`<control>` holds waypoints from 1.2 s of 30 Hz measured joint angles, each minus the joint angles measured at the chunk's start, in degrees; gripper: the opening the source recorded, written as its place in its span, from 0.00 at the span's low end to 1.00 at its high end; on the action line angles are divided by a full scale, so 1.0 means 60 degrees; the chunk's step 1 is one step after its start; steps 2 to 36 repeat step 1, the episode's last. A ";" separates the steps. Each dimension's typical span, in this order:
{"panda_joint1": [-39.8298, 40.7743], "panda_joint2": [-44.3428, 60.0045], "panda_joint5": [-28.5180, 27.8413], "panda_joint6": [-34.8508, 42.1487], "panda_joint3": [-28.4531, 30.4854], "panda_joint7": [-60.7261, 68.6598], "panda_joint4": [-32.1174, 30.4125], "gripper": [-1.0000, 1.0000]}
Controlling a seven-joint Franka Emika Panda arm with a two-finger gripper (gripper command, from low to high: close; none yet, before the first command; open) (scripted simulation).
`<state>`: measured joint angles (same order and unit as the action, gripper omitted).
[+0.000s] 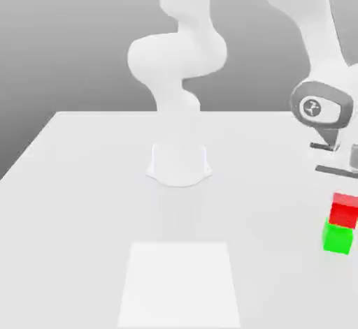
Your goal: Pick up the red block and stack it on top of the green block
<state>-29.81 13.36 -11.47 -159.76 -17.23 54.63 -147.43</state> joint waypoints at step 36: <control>0.0000 0.0000 0.0000 0.0000 0.0000 0.0000 0.0000 1.00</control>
